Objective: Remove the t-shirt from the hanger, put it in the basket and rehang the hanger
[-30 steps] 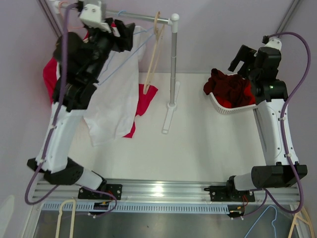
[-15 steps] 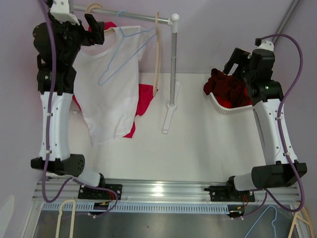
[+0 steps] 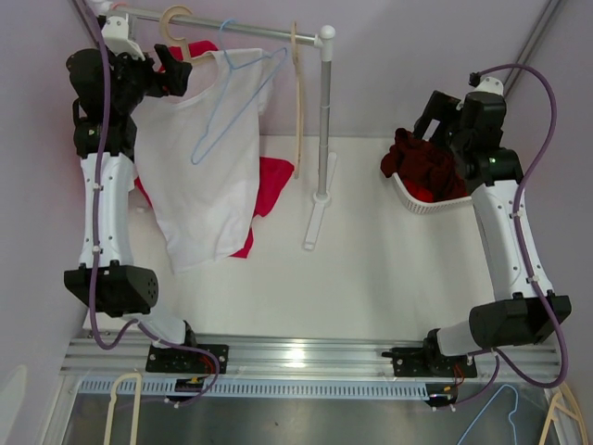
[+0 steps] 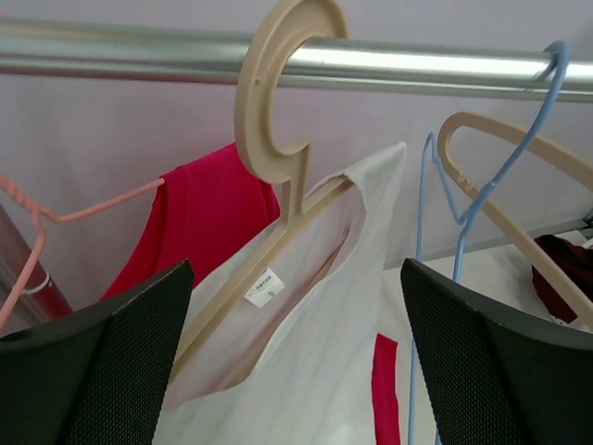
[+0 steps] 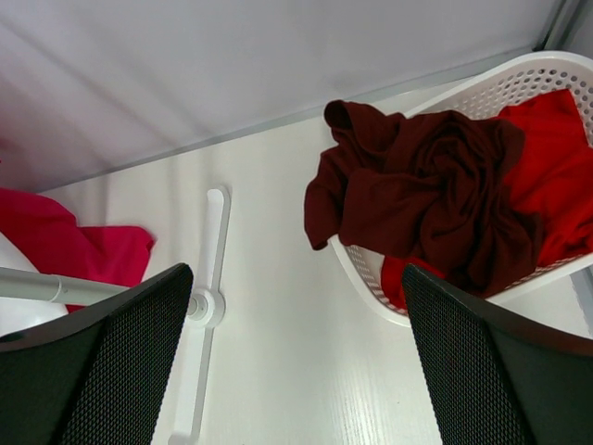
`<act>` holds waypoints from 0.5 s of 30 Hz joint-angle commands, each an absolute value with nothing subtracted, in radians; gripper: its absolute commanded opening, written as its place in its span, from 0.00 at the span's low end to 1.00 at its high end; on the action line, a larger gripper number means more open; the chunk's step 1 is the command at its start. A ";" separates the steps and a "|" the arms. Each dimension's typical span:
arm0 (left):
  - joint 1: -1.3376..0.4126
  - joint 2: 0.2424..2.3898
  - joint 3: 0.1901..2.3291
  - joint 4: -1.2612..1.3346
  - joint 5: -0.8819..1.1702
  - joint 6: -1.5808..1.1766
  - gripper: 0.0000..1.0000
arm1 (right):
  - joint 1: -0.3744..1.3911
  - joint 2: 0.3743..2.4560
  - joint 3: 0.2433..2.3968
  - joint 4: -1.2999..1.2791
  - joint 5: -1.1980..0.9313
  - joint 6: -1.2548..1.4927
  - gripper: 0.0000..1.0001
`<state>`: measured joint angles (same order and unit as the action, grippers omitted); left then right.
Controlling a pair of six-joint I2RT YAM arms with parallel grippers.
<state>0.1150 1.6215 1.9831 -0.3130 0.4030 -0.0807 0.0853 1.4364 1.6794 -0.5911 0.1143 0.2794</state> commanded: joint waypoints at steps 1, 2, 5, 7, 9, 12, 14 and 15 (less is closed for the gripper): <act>0.135 1.634 2.026 -0.204 0.502 -0.103 0.97 | 0.101 1.454 1.690 -0.546 0.104 0.281 1.00; 0.137 1.663 2.032 -0.203 0.514 -0.110 0.96 | 0.104 1.457 1.701 -0.549 0.110 0.278 0.99; 0.138 1.693 2.057 -0.169 0.567 -0.121 0.91 | 0.101 1.470 1.712 -0.551 0.121 0.273 0.99; 0.137 1.710 2.053 -0.137 0.587 -0.127 0.90 | 0.104 1.483 1.723 -0.551 0.121 0.273 1.00; 0.137 1.730 2.060 -0.101 0.584 -0.135 0.90 | 0.106 1.496 1.732 -0.552 0.121 0.268 0.99; 0.137 1.756 2.085 -0.063 0.589 -0.129 0.88 | 0.106 1.509 1.743 -0.552 0.121 0.267 1.00; 0.137 1.778 2.101 -0.049 0.577 -0.132 0.88 | 0.106 1.517 1.747 -0.551 0.120 0.264 0.99; 0.137 1.785 2.106 -0.032 0.562 -0.135 0.88 | 0.106 1.519 1.750 -0.549 0.120 0.261 1.00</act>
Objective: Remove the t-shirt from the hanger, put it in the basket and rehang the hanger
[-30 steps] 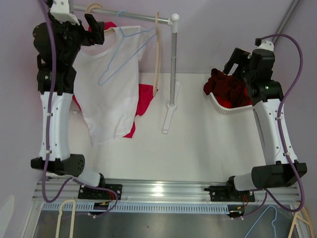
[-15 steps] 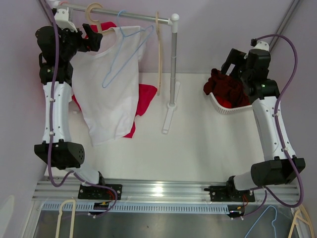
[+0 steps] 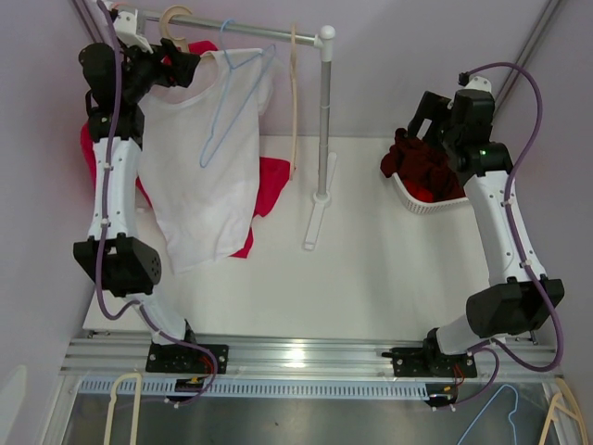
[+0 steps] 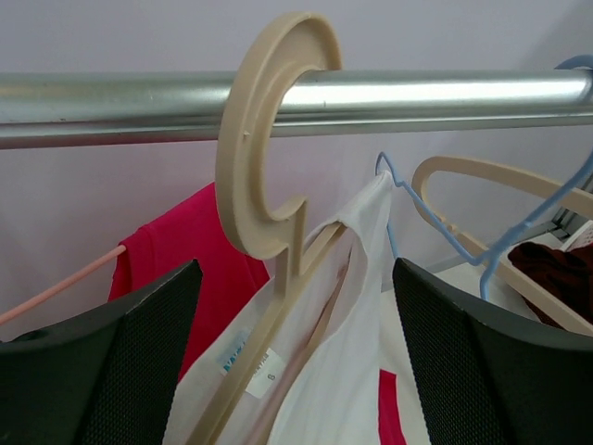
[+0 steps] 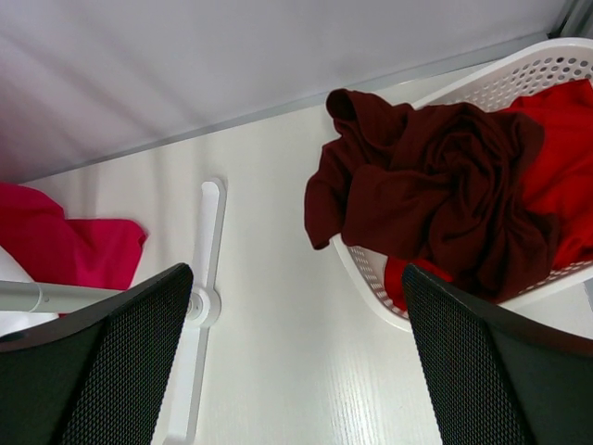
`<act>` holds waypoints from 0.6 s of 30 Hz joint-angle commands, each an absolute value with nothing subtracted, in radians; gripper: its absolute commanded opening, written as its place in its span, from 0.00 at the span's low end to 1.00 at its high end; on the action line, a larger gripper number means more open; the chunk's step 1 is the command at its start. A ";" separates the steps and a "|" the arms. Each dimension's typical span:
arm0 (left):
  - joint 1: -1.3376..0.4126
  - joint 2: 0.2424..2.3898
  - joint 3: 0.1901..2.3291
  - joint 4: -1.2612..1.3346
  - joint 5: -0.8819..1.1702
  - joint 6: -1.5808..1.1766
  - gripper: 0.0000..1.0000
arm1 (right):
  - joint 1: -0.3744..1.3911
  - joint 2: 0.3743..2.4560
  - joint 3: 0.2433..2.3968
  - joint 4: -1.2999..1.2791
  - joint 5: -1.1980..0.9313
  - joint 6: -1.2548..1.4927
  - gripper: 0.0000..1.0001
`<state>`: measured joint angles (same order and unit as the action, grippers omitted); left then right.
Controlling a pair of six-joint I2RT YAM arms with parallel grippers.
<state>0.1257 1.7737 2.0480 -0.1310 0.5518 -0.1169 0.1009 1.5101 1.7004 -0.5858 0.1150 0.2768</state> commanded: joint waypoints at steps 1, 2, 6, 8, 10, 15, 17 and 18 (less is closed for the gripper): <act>0.137 1.790 2.106 -0.023 0.557 -0.138 0.88 | 0.106 1.520 1.750 -0.549 0.120 0.261 1.00; 0.137 1.793 2.105 -0.011 0.555 -0.140 0.87 | 0.106 1.522 1.753 -0.546 0.120 0.259 0.99; 0.137 1.827 2.147 0.022 0.566 -0.164 0.64 | 0.106 1.540 1.763 -0.546 0.120 0.255 1.00; 0.137 1.857 2.170 0.008 0.587 -0.179 0.53 | 0.106 1.546 1.766 -0.545 0.118 0.256 0.99; 0.137 1.876 2.224 -0.035 0.600 -0.183 0.44 | 0.106 1.554 1.767 -0.543 0.115 0.256 0.99; 0.137 1.905 2.272 -0.058 0.612 -0.192 0.31 | 0.106 1.562 1.767 -0.541 0.110 0.259 0.99; 0.137 1.907 2.273 -0.046 0.630 -0.204 0.28 | 0.107 1.559 1.766 -0.543 0.110 0.259 1.00; 0.137 1.908 2.273 -0.046 0.632 -0.207 0.22 | 0.107 1.559 1.764 -0.543 0.107 0.258 0.99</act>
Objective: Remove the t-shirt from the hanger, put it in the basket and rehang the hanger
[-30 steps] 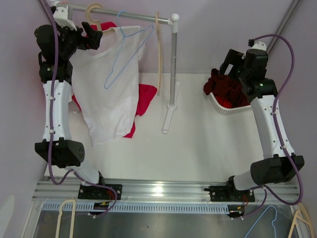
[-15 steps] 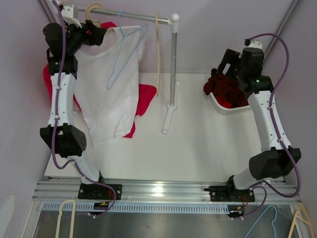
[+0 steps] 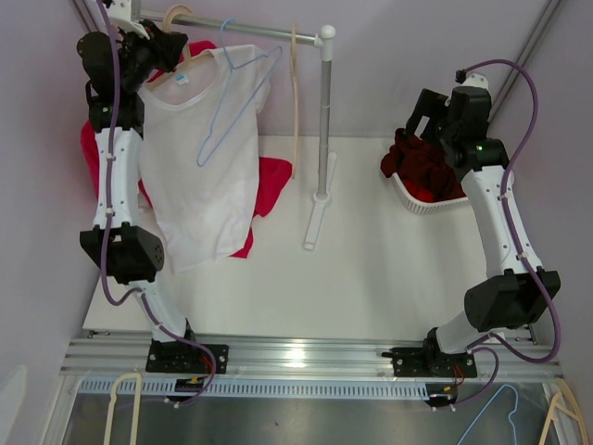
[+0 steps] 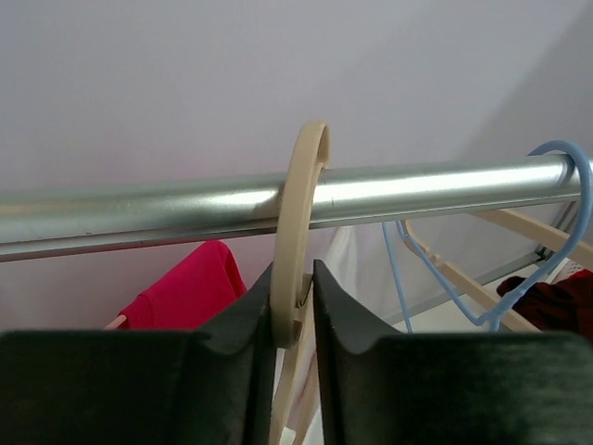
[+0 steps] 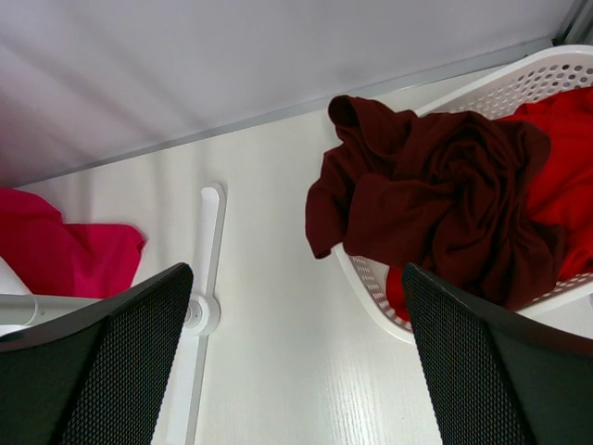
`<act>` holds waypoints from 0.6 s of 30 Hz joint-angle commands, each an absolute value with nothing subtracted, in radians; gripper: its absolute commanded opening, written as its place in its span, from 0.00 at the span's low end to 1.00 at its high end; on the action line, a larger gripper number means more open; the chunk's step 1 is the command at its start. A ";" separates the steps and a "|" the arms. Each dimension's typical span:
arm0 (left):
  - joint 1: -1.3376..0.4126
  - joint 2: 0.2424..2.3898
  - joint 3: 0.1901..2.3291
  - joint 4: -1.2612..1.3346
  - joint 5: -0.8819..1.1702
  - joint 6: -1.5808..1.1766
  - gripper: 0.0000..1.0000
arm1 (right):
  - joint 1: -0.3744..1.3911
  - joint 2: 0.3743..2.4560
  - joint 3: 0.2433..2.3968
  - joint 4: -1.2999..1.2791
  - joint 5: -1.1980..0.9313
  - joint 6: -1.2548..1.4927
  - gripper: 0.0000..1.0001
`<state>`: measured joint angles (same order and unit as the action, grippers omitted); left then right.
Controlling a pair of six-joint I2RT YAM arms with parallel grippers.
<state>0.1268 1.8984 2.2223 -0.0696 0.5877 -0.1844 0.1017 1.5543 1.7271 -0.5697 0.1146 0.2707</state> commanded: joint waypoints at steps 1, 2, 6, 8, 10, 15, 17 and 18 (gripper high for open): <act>0.137 1.910 2.279 -0.048 0.632 -0.213 0.18 | 0.107 1.557 1.761 -0.545 0.107 0.259 1.00; 0.135 1.910 2.287 -0.055 0.632 -0.219 0.13 | 0.106 1.559 1.759 -0.546 0.106 0.259 1.00; 0.133 1.908 2.302 -0.081 0.630 -0.225 0.01 | 0.107 1.557 1.758 -0.548 0.104 0.259 0.99; 0.133 1.908 2.321 -0.103 0.615 -0.236 0.01 | 0.112 1.557 1.758 -0.549 0.103 0.259 0.99; 0.135 1.905 2.324 -0.117 0.603 -0.250 0.01 | 0.115 1.554 1.756 -0.551 0.101 0.261 1.00; 0.132 1.875 2.336 -0.107 0.546 -0.287 0.01 | 0.123 1.545 1.755 -0.555 0.104 0.262 1.00; 0.129 1.858 2.335 -0.095 0.508 -0.298 0.01 | 0.121 1.542 1.755 -0.558 0.107 0.262 1.00; 0.129 1.841 2.335 -0.092 0.496 -0.298 0.01 | 0.123 1.540 1.753 -0.558 0.107 0.261 0.99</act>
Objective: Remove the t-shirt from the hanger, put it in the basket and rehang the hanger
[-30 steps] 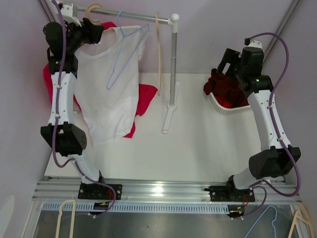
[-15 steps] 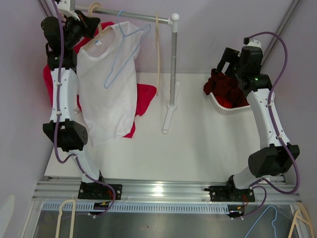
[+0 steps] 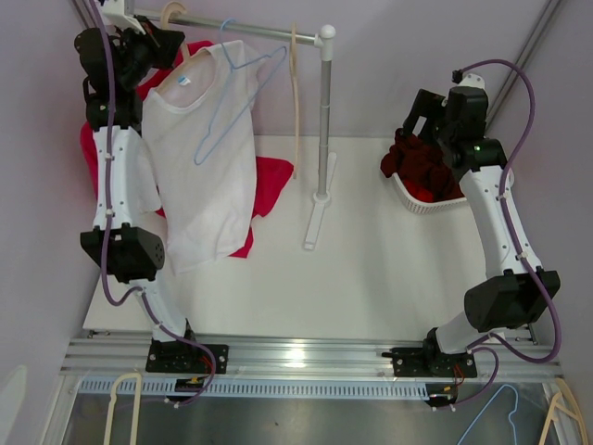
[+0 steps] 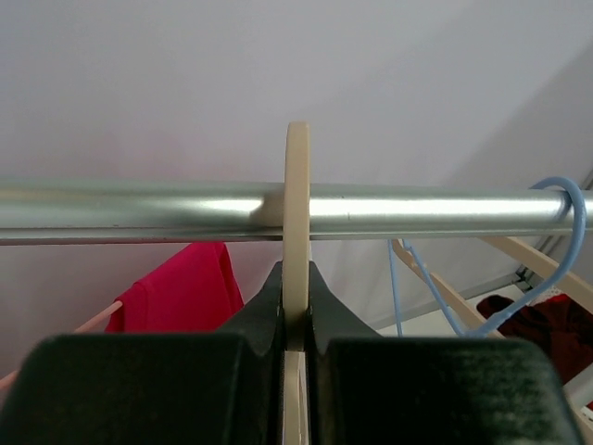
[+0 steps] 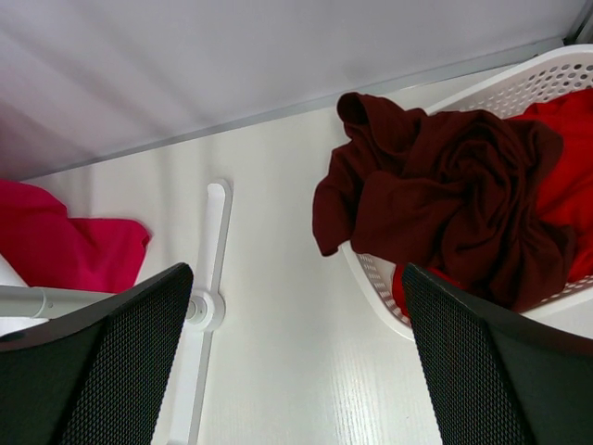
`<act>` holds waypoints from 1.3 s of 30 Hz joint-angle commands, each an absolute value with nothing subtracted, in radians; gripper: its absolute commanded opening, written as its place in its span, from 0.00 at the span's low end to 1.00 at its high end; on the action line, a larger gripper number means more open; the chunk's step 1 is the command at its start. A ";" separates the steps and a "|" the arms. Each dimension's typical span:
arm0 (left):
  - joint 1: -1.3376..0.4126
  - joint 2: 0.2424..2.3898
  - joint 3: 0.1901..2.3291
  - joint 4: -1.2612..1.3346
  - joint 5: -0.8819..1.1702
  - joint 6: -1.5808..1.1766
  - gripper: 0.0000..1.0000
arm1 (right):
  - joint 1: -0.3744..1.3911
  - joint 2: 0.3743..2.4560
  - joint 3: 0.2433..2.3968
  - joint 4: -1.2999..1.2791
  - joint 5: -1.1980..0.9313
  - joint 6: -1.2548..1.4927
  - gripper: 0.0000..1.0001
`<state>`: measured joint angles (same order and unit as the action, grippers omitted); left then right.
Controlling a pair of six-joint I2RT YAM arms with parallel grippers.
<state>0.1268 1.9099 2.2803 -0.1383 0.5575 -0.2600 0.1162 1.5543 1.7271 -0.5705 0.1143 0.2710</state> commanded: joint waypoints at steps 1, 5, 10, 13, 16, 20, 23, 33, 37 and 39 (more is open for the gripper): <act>0.127 1.835 2.338 -0.083 0.467 -0.305 0.01 | 0.123 1.539 1.752 -0.561 0.109 0.262 1.00; 0.126 1.835 2.407 -0.126 0.439 -0.310 0.01 | 0.124 1.528 1.744 -0.558 0.107 0.262 1.00; 0.127 1.809 2.404 -0.107 0.417 -0.314 0.01 | 0.130 1.522 1.735 -0.557 0.101 0.264 1.00; 0.127 1.816 2.430 -0.110 0.411 -0.322 0.01 | 0.133 1.514 1.727 -0.557 0.103 0.262 0.99; 0.121 1.812 2.450 -0.156 0.400 -0.341 0.01 | 0.144 1.490 1.706 -0.532 0.091 0.259 1.00; 0.055 1.741 2.410 -0.250 0.211 -0.249 0.01 | 0.208 1.420 1.632 -0.454 0.052 0.239 0.99; -0.012 1.659 2.329 -0.279 0.034 -0.190 0.01 | 0.265 1.387 1.626 -0.436 0.017 0.229 0.99; -0.291 1.412 2.022 -0.321 -0.673 -0.084 0.01 | 0.619 1.293 1.540 -0.288 -0.139 0.251 0.99; -0.350 1.340 1.964 -0.368 -0.914 -0.118 0.01 | 0.789 1.312 1.523 -0.247 -0.150 0.256 0.99; -0.380 1.313 1.889 -0.325 -1.021 -0.083 0.01 | 0.843 1.325 1.526 -0.227 -0.161 0.253 0.99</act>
